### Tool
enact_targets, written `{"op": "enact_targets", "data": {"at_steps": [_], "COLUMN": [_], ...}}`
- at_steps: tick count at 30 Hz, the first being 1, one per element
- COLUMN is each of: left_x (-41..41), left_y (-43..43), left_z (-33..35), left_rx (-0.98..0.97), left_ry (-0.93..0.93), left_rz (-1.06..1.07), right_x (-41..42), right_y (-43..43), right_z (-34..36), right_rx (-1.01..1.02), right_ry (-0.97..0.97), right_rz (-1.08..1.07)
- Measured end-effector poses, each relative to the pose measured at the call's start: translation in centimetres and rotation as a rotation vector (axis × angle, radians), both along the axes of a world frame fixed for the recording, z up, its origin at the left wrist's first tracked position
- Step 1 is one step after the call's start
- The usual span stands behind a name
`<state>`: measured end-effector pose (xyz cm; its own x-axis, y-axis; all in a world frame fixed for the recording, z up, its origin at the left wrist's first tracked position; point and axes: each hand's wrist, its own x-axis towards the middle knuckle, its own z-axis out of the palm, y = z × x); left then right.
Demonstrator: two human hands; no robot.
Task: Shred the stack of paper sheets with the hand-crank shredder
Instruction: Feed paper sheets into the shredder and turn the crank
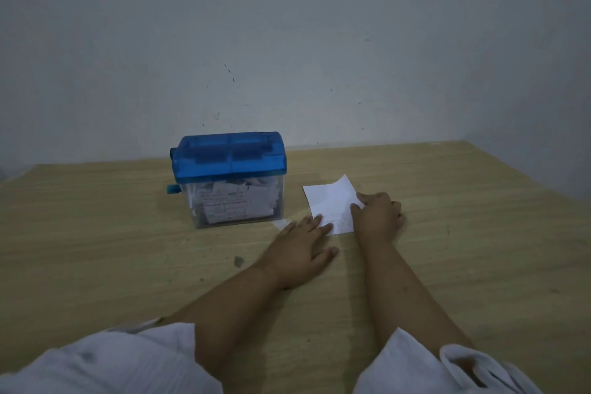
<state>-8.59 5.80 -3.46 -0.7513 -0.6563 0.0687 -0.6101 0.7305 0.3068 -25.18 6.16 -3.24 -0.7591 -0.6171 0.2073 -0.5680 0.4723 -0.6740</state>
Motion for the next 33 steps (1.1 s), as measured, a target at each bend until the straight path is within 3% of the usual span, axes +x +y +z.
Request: {"op": "enact_targets", "data": {"at_steps": [6, 16, 20, 23, 25, 30, 33], "left_x": [0.0, -0.1, 0.3, 1.0, 1.4, 2.7, 5.0], "left_y": [0.1, 0.2, 0.6, 1.0, 1.3, 0.5, -1.5], "left_z": [0.1, 0.0, 0.5, 0.9, 1.9, 7.5, 10.4], "left_rx": [0.004, 0.013, -0.081, -0.073, -0.036, 0.273, 0.246], "left_ry": [-0.017, 0.024, 0.313, 0.666, 0.800, 0.910, 0.912], "left_rz": [0.006, 0.035, 0.118, 0.152, 0.164, 0.187, 0.195], "right_x": [0.1, 0.2, 0.5, 0.8, 1.5, 4.4, 7.3], "right_y": [0.0, -0.1, 0.4, 0.7, 0.9, 0.6, -0.1], "right_z": [-0.1, -0.4, 1.2, 2.6, 4.0, 7.2, 9.2], "right_rx": [0.112, -0.211, -0.520, -0.623, -0.692, -0.818, -0.781], "right_ry": [0.093, 0.008, -0.284, -0.483, -0.632, -0.780, -0.745], "right_rz": [-0.006, -0.043, -0.077, -0.075, -0.058, 0.072, 0.179]}}
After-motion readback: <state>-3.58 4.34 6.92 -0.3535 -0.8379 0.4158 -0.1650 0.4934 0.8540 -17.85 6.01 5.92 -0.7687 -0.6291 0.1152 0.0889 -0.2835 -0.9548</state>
